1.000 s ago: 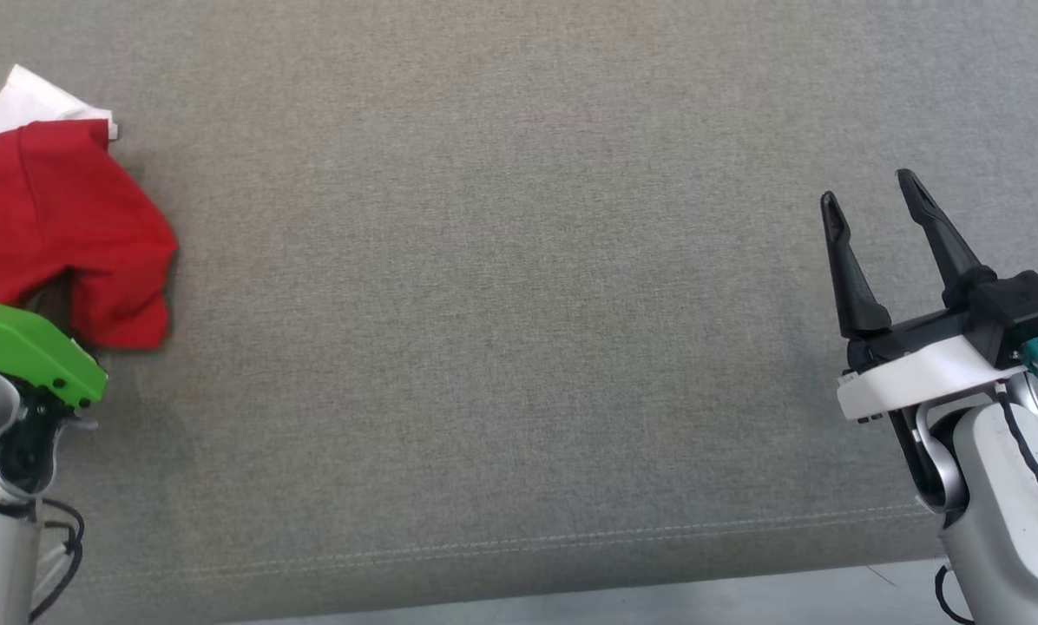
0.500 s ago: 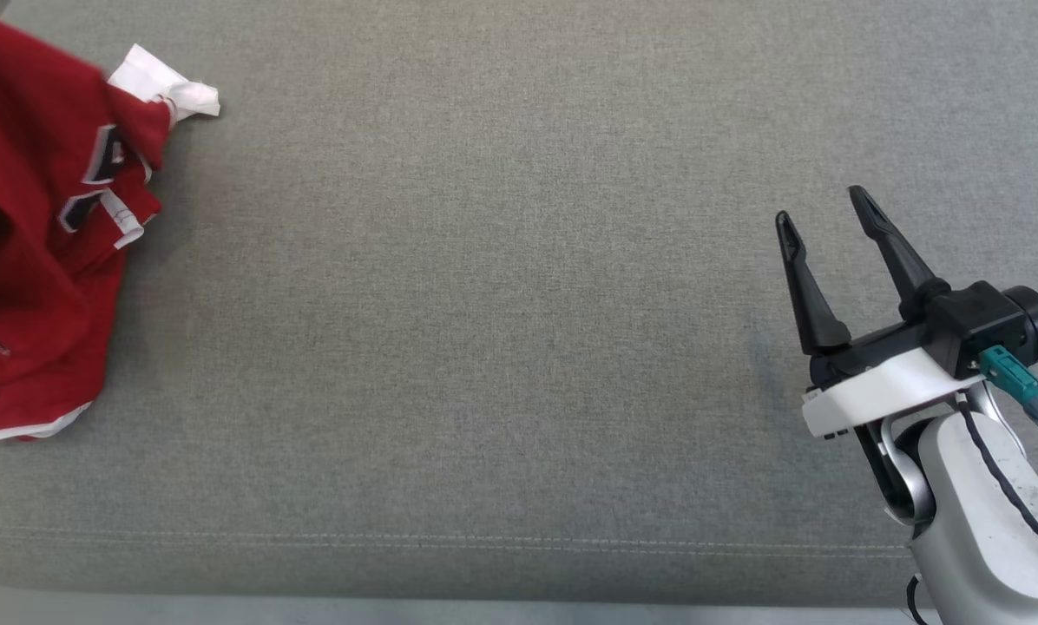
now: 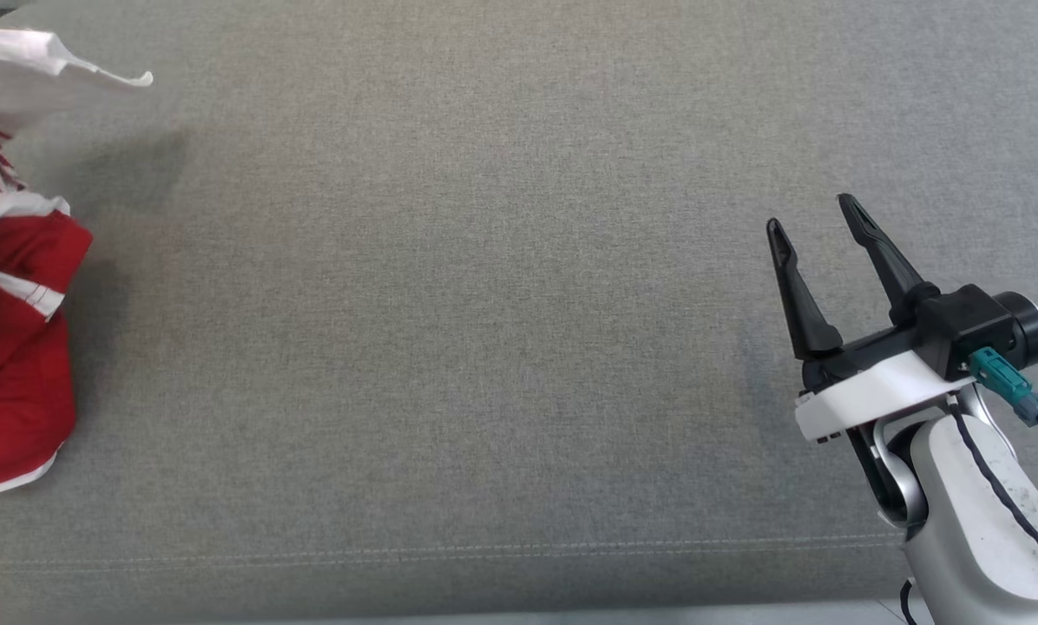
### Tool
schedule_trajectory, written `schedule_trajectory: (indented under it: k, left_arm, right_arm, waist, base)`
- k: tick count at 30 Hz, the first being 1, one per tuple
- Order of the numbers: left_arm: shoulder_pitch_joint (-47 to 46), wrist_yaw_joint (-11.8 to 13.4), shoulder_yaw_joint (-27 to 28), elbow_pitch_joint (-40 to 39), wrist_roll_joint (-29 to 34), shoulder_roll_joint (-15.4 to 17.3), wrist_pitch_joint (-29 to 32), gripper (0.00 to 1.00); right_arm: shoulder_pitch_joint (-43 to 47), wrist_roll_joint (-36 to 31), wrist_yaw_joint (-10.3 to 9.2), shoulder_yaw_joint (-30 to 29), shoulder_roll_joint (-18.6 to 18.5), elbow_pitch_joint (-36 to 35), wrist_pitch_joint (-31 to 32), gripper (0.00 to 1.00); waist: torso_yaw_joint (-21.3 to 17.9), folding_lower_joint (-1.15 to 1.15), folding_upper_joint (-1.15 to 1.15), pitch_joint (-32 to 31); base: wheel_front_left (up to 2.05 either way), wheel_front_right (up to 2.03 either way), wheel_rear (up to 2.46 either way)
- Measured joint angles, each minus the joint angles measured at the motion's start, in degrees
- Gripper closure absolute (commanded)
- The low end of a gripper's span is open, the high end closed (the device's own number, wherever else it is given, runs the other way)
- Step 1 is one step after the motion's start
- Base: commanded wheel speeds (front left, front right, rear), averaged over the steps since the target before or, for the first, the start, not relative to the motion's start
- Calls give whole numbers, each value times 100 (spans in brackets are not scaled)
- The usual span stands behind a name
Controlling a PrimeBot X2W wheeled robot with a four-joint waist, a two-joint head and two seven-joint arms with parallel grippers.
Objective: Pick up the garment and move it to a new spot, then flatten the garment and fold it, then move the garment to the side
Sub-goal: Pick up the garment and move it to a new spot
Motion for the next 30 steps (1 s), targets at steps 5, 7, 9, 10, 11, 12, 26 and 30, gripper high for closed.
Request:
schedule_trajectory:
  k: [5,7,9,10,11,12,26,30]
  left_arm:
    - [-585,-10,-227,-156,-124,-213,226,100]
    - [-706,-51,-377,-220,-140,-370,327,100]
    - [-796,-68,-536,-279,-141,-495,419,100]
    - [-837,-77,-598,-299,-160,-555,459,100]
    - [-883,-85,-669,-315,-211,-608,510,100]
    - [-926,-105,-753,-331,-265,-650,560,100]
    - [-965,-183,-1811,-504,-482,-1616,1200,100]
    - [-552,-210,-2251,-495,-480,-1917,1263,100]
  right_arm:
    - [-2,2,2,9,105,2,0,0]
    - [-5,2,47,18,135,2,0,0]
    - [-10,3,51,22,168,2,0,0]
    - [-14,4,51,21,188,2,0,0]
    - [-16,4,51,21,208,2,1,0]
    - [-21,4,51,21,233,2,0,0]
    - [-22,51,-8,-69,450,0,0,0]
    - [20,57,-8,-80,480,2,0,0]
  waist:
    - [-143,0,0,-42]
    - [-196,0,0,-49]
    - [-257,0,0,-53]
    - [-291,0,0,-55]
    - [-326,0,0,-56]
    - [-366,0,0,-57]
    - [-1206,0,0,-113]
    - [-1507,0,0,-149]
  base:
    - [0,0,0]
    - [0,0,0]
    - [0,0,0]
    - [0,0,0]
    - [0,0,0]
    - [0,0,0]
    - [0,0,0]
    - [0,0,0]
